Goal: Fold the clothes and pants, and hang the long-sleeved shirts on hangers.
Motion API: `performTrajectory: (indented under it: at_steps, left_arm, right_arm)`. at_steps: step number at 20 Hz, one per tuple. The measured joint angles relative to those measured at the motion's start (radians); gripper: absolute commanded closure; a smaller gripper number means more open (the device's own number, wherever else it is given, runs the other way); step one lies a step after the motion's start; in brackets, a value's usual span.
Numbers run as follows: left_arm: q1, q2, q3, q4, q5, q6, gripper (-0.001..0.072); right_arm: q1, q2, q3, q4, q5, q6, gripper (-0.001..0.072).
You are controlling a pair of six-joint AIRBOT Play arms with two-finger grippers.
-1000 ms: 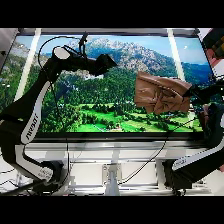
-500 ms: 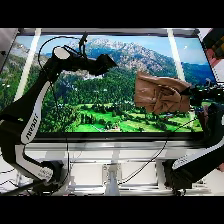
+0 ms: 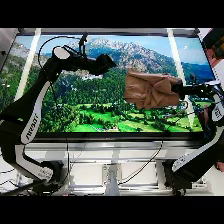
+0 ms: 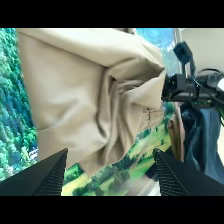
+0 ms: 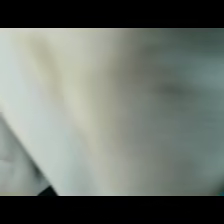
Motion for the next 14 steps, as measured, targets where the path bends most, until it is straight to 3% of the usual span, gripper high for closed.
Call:
performTrajectory:
  at_steps: [5, 11, 13, 14]
  left_arm:
    - [0.009, 0.000, 0.000, 0.000, 0.000, 0.000, 0.0129]
    - [0.021, 0.000, 0.000, -0.008, 0.000, 0.000, 0.0130]
    - [0.024, 0.002, 0.000, -0.024, 0.000, 0.015, 0.0246]
    - [0.025, 0.005, 0.000, -0.037, 0.000, 0.031, 0.0245]
  right_arm:
    - [0.039, 0.070, 0.046, 0.264, 0.029, -0.147, 0.0679]
    - [0.007, 0.241, 0.092, 0.534, 0.046, -0.233, 0.0679]
    - [-0.031, 0.313, 0.096, 0.591, 0.045, -0.246, 0.0679]
    - [-0.055, 0.348, 0.098, 0.605, 0.045, -0.249, 0.0679]
